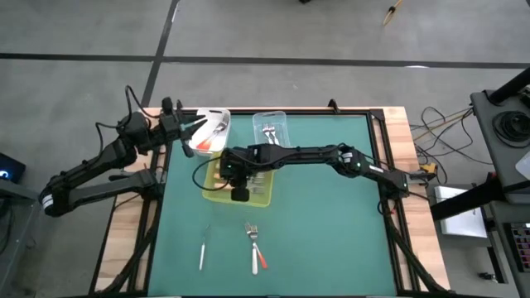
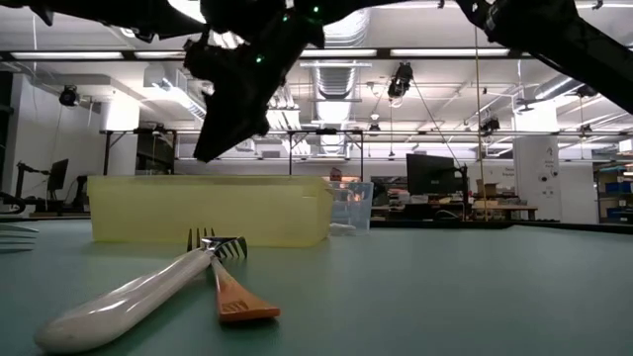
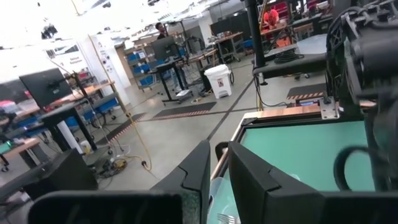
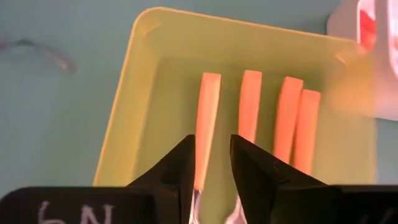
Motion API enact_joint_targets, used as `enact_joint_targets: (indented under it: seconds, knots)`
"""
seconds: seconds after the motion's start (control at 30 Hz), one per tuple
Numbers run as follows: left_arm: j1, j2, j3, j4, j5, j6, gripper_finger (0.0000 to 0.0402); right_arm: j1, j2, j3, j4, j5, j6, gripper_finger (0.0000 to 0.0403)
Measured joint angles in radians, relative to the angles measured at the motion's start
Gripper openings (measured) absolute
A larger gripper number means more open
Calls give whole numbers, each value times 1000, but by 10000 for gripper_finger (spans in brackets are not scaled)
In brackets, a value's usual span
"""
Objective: Sort silverware by color (type)
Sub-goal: Put the white fork into the transparent bin
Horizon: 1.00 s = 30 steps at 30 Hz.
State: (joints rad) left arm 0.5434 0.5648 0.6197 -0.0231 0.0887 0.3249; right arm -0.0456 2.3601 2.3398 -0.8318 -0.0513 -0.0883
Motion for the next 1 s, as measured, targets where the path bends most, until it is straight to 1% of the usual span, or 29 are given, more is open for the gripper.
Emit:
enact_joint_targets:
  seconds: [0.17, 0.3, 0.4, 0.5, 0.67, 0.83, 1.0]
  knots:
    - [0, 19, 0, -28, 1, -66, 40, 8, -50, 0, -107, 9, -84, 87]
    - [-2, 34, 0, -79, 1, -139, 40, 23, -80, -10, -194, 73, -93, 87]
    - [-6, 41, 1, -119, 1, -201, 40, 33, -112, -66, -225, 78, -91, 87]
    - [-18, 45, 2, -156, 1, -263, 40, 44, -167, -166, -222, 80, -87, 87]
    - [-55, 48, 2, -218, 1, -354, 40, 60, -297, -383, -95, 79, -53, 87]
    - [-101, 72, 2, -245, 4, -440, 39, 72, -459, -623, 113, 84, -22, 87]
    - [-145, 103, 2, -250, 6, -536, 39, 79, -605, -830, 318, 141, -15, 87]
